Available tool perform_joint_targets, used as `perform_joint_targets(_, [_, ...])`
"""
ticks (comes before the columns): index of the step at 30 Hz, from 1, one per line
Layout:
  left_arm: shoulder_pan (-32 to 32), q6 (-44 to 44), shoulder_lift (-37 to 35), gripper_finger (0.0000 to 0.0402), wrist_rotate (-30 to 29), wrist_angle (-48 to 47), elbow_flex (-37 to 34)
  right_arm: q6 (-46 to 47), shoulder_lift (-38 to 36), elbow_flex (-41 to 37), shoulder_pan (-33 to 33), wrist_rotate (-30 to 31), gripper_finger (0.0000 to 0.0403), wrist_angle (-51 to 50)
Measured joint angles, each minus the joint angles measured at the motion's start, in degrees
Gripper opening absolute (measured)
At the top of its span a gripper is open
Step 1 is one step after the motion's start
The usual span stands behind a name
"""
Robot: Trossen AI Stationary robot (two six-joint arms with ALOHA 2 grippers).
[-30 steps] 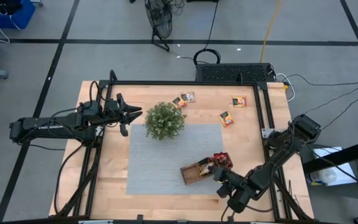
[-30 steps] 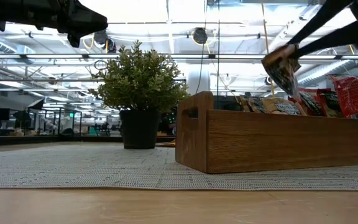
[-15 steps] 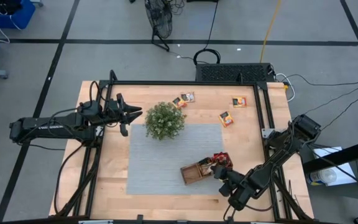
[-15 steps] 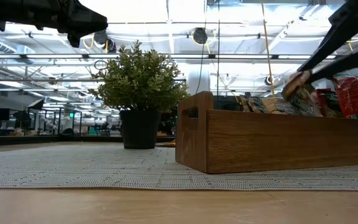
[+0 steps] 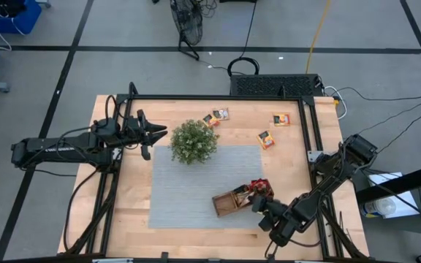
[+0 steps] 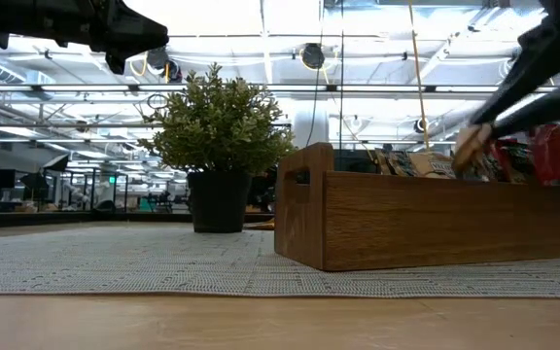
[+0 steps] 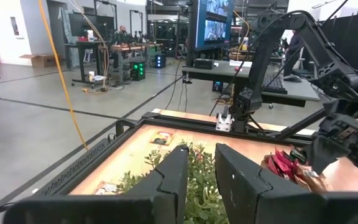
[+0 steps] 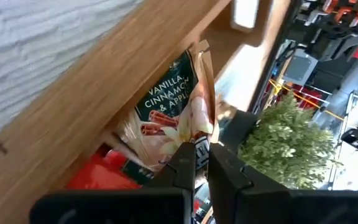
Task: Pick & Place Tea
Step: Put the apple tea sachet into the brown organizer
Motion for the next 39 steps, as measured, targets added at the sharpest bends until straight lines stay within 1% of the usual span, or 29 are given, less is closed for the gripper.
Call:
perform_joint_targets(3, [0.0, 0.0, 0.0, 0.0088, 0.0, 0.0, 0.0, -0.1, 0.0, -1.3, -0.1, 0.0, 0.0015, 0.0])
perform_joint_targets(5, [0.0, 0.0, 0.0, 0.0088, 0.0, 0.0, 0.0, -0.1, 0.0, -1.6, -0.1, 0.1, 0.0023, 0.0])
perform_joint_targets(13, [0.0, 0.0, 0.0, 0.0088, 0.0, 0.0, 0.0, -0.1, 0.0, -1.6, -0.1, 0.0, 0.0082, 6.1])
perform_joint_targets(18, [0.0, 0.0, 0.0, 0.0088, 0.0, 0.0, 0.0, -0.1, 0.0, -1.6, -0.1, 0.6, 0.0109, 6.9])
perform_joint_targets(21, [0.0, 0.0, 0.0, 0.0088, 0.0, 0.0, 0.0, -0.2, 0.0, -1.6, -0.1, 4.2, 0.0119, 6.9])
perform_joint_targets(24, [0.0, 0.0, 0.0, 0.0088, 0.0, 0.0, 0.0, -0.9, -0.1, -1.6, -0.1, 9.4, 0.0125, 8.0])
perform_joint_targets(27, [0.0, 0.0, 0.0, 0.0088, 0.0, 0.0, 0.0, -1.4, -0.7, -1.6, -0.1, 12.1, 0.0123, 10.9])
perform_joint_targets(30, [0.0, 0.0, 0.0, 0.0088, 0.0, 0.0, 0.0, 2.7, -2.2, -1.6, 0.2, 12.5, 0.0116, 15.5])
perform_joint_targets(32, [0.0, 0.0, 0.0, 0.0088, 0.0, 0.0, 0.0, 8.4, -4.1, -1.6, 0.2, 12.2, 0.0112, 17.3])
perform_joint_targets(34, [0.0, 0.0, 0.0, 0.0088, 0.0, 0.0, 0.0, 16.4, -7.0, -1.6, 0.0, 12.1, 0.0109, 17.0])
perform_joint_targets(35, [0.0, 0.0, 0.0, 0.0088, 0.0, 0.0, 0.0, 21.1, -8.9, -1.6, -0.5, 11.2, 0.0108, 16.2])
perform_joint_targets(36, [0.0, 0.0, 0.0, 0.0088, 0.0, 0.0, 0.0, 26.1, -11.1, -1.6, -1.3, 7.7, 0.0107, 14.5])
perform_joint_targets(37, [0.0, 0.0, 0.0, 0.0088, 0.0, 0.0, 0.0, 31.6, -13.3, -1.6, -2.6, 1.7, 0.0106, 12.3])
perform_joint_targets(39, [0.0, 0.0, 0.0, 0.0088, 0.0, 0.0, 0.0, 43.3, -16.7, -1.5, -6.8, -14.2, 0.0102, 8.5])
